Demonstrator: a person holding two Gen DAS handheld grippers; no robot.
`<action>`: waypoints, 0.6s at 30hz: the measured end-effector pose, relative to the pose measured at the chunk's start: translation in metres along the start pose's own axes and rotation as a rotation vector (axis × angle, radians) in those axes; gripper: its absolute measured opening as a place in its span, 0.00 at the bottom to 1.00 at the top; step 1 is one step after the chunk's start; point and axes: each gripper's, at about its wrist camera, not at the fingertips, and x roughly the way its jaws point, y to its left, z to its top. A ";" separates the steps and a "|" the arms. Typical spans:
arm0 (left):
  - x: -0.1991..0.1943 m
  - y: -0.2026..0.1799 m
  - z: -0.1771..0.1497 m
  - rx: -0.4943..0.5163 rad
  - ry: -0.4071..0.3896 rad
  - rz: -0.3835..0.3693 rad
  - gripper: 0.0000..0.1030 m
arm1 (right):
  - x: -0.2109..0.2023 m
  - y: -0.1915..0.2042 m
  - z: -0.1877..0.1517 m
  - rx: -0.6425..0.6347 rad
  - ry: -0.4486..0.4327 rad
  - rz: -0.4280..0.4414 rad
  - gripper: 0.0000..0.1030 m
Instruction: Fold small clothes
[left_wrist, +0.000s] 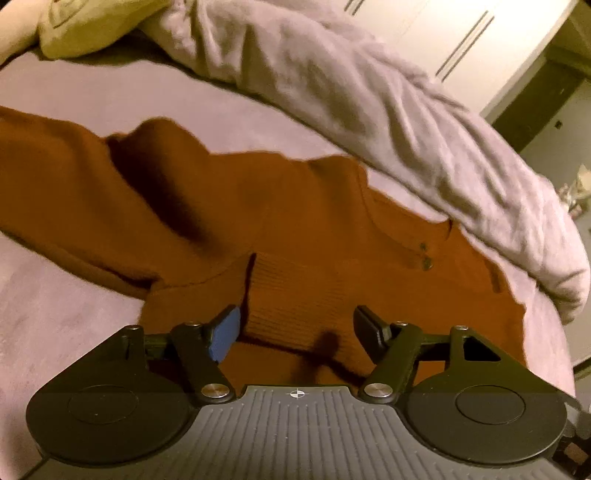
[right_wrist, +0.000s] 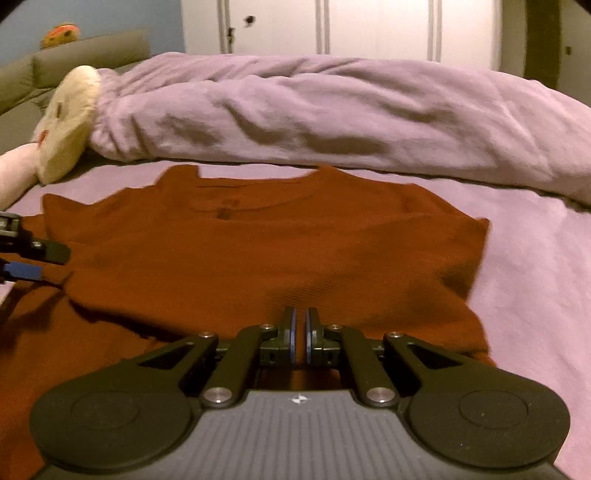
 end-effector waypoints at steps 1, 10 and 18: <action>-0.004 -0.004 0.001 0.008 -0.018 -0.014 0.71 | -0.001 0.001 0.002 0.003 -0.014 0.002 0.05; 0.032 -0.015 -0.002 0.103 0.002 0.079 0.72 | 0.037 -0.003 0.022 -0.042 -0.004 -0.086 0.05; 0.015 -0.003 -0.013 0.158 -0.040 0.098 0.68 | 0.032 -0.011 0.017 -0.041 0.004 -0.138 0.06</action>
